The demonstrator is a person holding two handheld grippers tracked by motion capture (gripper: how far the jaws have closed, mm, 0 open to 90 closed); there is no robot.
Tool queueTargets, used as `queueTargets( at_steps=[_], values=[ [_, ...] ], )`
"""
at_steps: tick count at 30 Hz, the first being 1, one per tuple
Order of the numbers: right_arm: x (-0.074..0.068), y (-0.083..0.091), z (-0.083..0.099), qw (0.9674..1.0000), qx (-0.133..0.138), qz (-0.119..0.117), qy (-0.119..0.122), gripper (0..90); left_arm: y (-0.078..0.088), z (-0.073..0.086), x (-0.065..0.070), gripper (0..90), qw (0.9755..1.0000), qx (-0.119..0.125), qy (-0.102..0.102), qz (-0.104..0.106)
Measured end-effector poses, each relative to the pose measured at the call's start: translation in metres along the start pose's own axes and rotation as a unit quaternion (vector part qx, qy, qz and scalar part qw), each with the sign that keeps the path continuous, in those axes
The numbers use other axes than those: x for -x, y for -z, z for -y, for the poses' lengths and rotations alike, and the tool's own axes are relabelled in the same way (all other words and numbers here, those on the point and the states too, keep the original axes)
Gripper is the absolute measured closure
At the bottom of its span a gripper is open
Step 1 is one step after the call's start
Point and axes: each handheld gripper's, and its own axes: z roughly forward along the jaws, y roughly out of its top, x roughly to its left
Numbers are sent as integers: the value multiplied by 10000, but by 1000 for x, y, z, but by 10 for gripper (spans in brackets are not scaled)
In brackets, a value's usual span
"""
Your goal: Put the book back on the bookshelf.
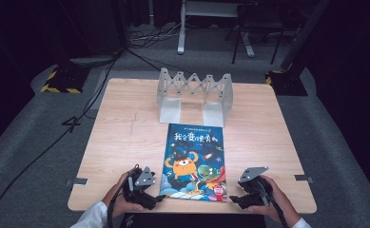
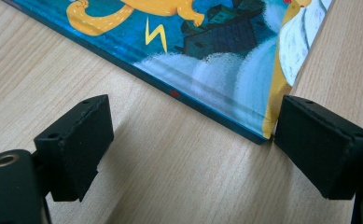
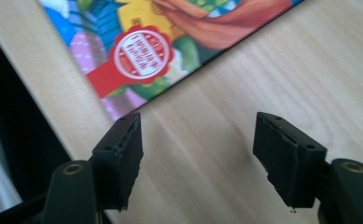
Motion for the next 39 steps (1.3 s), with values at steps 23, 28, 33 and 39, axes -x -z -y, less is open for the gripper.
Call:
queueTargets(
  at_steps=[23,28,33,39],
  values=[
    [-29,-8,-29,9895,-1232,-118,744,586,4,-1,7,339,9985,118,63,522],
    [-28,-10,-33,9898,-1178,-149,793,608,3,-2,8,375,9980,164,96,600],
    [-28,-12,-35,9897,-1172,-170,808,620,3,-2,9,403,9985,155,87,522],
    [-21,-10,-38,9793,-1783,-123,950,620,-1,-4,14,404,9970,212,114,738]
  ],
)
